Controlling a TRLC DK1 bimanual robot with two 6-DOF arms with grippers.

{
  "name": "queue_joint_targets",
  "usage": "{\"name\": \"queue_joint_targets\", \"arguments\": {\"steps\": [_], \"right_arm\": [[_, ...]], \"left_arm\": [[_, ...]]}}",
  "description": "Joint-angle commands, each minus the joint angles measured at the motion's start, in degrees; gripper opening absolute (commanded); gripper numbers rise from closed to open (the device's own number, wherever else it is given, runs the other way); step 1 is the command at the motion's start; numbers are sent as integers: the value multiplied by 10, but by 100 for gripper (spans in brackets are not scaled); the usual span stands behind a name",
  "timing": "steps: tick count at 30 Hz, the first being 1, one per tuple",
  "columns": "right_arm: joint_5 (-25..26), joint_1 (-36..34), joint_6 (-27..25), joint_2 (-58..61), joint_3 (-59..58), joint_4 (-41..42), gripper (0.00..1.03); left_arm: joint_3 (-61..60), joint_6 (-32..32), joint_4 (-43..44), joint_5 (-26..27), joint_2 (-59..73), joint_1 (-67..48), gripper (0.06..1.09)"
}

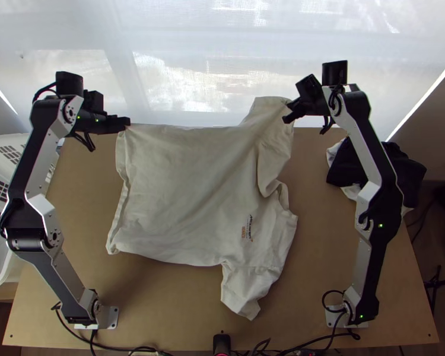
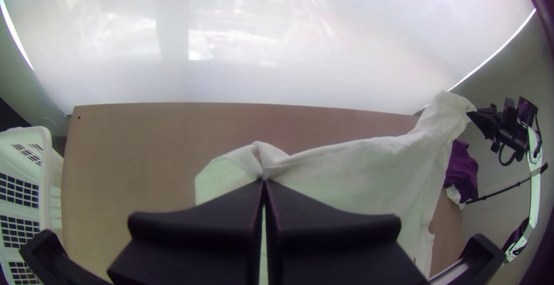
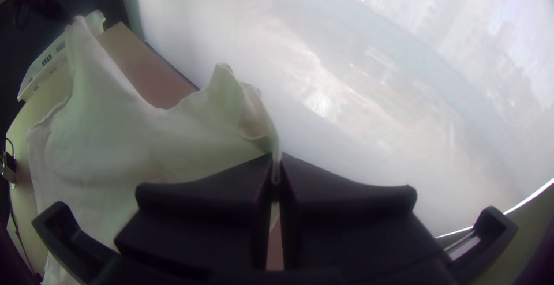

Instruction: Fold the t-shirt

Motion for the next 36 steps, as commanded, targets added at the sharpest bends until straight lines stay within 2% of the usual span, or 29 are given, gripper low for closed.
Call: {"name": "queue_joint_targets", "arguments": {"steps": [1, 20, 36], "right_arm": [[0, 4, 5, -34, 2, 1, 3], [7, 33, 5, -24, 12, 68, 3], [24, 37, 9, 49, 24, 117, 3]], "left_arm": [[4, 2, 6, 2, -23, -1, 9], [2, -4, 28, 2, -30, 12, 9], [-48, 1, 142, 3, 30, 31, 9]]}}
